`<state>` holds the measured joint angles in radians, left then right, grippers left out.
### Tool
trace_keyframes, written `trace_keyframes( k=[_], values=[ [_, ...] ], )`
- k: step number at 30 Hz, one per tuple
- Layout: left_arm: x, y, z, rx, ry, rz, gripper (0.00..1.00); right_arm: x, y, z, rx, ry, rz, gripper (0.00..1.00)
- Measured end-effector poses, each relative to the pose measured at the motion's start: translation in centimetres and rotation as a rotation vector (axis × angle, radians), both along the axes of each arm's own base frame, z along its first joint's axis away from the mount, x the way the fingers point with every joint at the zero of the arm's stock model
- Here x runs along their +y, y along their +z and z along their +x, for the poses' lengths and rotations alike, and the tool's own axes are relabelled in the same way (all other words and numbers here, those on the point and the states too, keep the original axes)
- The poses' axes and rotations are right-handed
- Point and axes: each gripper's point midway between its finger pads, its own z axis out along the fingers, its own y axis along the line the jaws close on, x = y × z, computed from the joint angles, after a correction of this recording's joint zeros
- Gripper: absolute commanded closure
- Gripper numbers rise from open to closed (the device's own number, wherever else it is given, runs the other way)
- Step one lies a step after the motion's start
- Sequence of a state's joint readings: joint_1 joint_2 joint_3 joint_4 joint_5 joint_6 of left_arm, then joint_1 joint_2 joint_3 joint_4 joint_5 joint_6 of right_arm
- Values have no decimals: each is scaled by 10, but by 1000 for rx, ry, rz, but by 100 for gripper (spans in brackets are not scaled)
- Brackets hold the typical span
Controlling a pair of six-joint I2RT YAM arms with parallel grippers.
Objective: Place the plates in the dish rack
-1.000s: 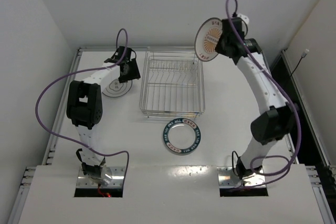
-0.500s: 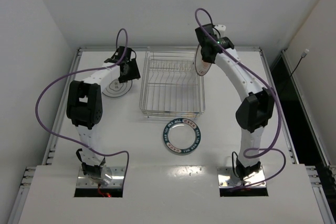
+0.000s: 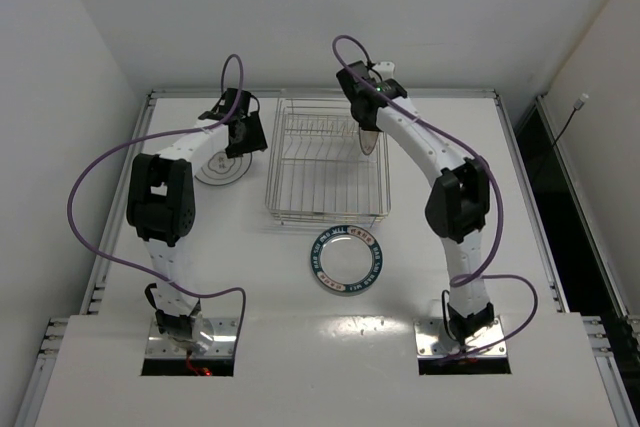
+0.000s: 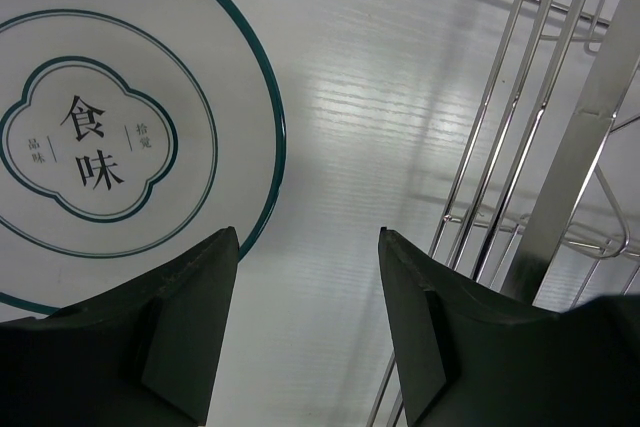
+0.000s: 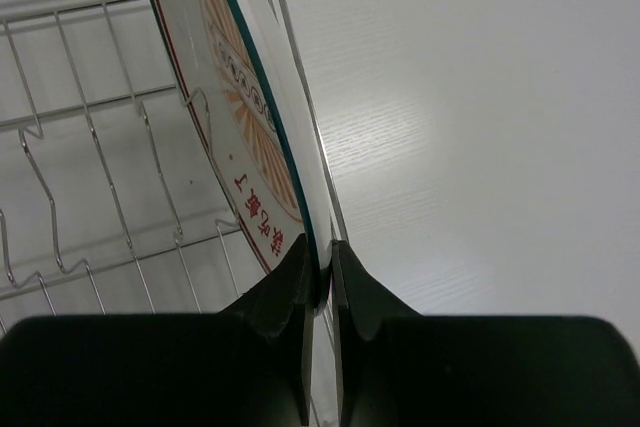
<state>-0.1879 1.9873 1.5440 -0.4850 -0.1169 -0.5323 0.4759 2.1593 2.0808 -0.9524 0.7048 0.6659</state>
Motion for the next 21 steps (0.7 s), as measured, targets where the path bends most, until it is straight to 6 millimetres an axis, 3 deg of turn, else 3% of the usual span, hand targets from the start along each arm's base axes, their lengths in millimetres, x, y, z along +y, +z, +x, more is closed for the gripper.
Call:
trace_keyframes(
  k=[6,9,13,17,21],
  values=[
    [0,0,0,1,0,0,45,2,-5,-9,23,16,53,88],
    [1,1,1,-2,4,5,45,9,-7,-29,76,63,122,69],
    [3,3,2,-8,10,13,45,17,-4,-57,130,132,223,65],
    [3,3,2,-8,12,16,45,18,17,-72,138,186,260,59],
    [3,3,2,-8,12,16,45,3,60,-103,82,250,266,54]
  ],
)
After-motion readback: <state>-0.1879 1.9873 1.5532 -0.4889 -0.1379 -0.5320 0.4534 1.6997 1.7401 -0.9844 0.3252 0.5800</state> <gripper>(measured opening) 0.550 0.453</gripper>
